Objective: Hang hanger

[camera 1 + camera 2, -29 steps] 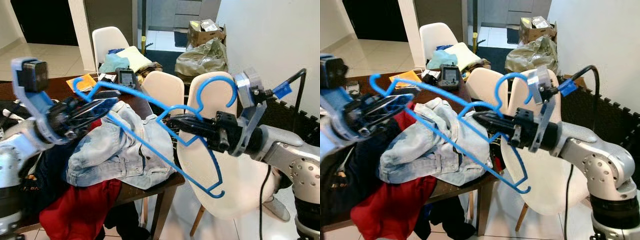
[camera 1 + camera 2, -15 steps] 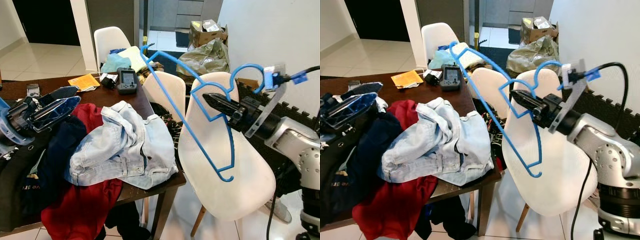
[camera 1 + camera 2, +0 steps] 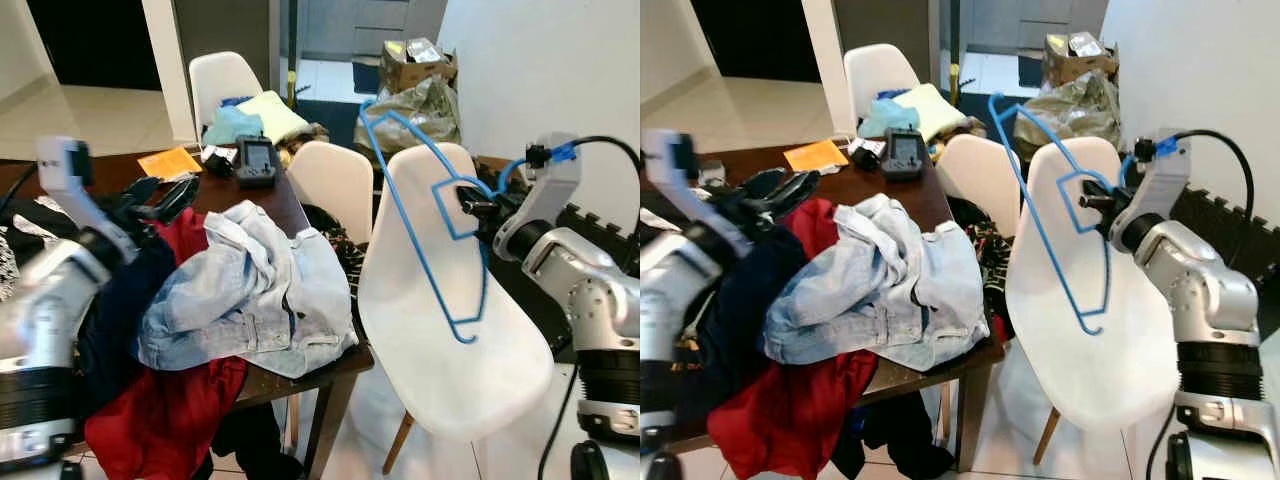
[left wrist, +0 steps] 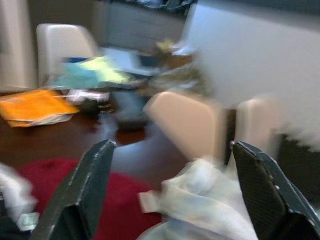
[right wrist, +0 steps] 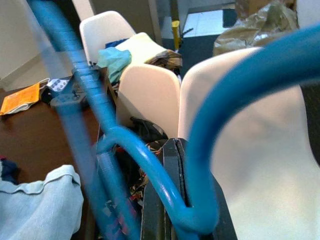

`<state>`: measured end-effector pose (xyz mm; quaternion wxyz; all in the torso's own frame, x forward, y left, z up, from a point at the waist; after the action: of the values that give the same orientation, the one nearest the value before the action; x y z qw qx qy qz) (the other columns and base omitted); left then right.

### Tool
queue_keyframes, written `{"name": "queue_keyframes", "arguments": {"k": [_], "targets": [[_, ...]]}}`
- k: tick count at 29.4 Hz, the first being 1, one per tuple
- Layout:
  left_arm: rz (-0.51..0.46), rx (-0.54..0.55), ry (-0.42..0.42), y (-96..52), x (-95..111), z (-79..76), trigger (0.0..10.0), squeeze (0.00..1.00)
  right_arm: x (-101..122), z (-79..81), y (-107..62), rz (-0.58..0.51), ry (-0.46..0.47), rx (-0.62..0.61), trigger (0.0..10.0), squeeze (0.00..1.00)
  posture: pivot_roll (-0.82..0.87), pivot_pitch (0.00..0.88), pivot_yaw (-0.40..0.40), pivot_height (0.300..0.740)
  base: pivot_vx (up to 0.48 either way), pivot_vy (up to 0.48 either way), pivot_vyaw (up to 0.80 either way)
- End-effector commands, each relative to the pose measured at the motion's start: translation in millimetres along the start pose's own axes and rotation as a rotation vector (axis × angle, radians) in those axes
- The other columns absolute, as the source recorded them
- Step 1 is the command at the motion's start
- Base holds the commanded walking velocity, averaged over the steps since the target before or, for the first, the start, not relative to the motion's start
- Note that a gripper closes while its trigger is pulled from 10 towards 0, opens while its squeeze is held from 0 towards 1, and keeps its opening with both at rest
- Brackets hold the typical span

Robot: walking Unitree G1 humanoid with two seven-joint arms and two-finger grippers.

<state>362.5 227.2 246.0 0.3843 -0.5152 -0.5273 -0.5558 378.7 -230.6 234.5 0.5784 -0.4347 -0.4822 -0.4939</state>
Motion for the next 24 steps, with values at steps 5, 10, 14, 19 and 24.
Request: {"name": "queue_keyframes", "arguments": {"k": [5,10,14,19,24], "targets": [[-0.032,0.340,0.298,-5.9,18,20.4,10.0,0.00,4,6.7,5.6,-0.083,-0.031,-0.025,10.0,0.00,0.14,0.045,-0.033,0.740,0.000,0.000,0.00],[-0.104,0.357,0.390,-6.1,34,11.6,10.0,0.00,8,13.9,3.8,-0.136,0.026,0.017,10.0,0.18,0.15,0.046,-0.034,0.740,0.000,0.000,0.48],[-0.190,0.360,0.479,-6.6,53,-7.7,10.0,0.00,13,17.5,4.9,-0.172,0.046,0.021,10.0,0.20,0.16,0.048,-0.029,0.740,0.000,0.000,0.80],[-0.155,0.345,0.433,-6.2,46,-20.8,10.0,0.00,18,22.8,6.3,-0.197,0.069,0.038,10.0,0.09,0.16,0.045,-0.024,0.740,0.000,0.000,0.64],[-0.042,0.362,0.363,-7.2,18,-19.5,10.0,0.00,18,24.1,7.4,-0.201,0.087,0.041,10.0,0.00,0.16,0.042,-0.023,0.740,0.000,0.000,0.00]]}}
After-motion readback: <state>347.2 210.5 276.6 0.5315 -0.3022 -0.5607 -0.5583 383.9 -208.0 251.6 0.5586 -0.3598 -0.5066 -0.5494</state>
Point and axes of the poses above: a point about 5 cm out from each wrist's last joint towards the gripper, its own y axis pointing out of the wrist towards the gripper, its own x axis along the axis of the wrist's last joint, z = x × y, the point moved 3 cm from there along y, pointing out of the wrist towards the gripper, and after that the axes turned 1 degree about -y, right-handed, at the moved point
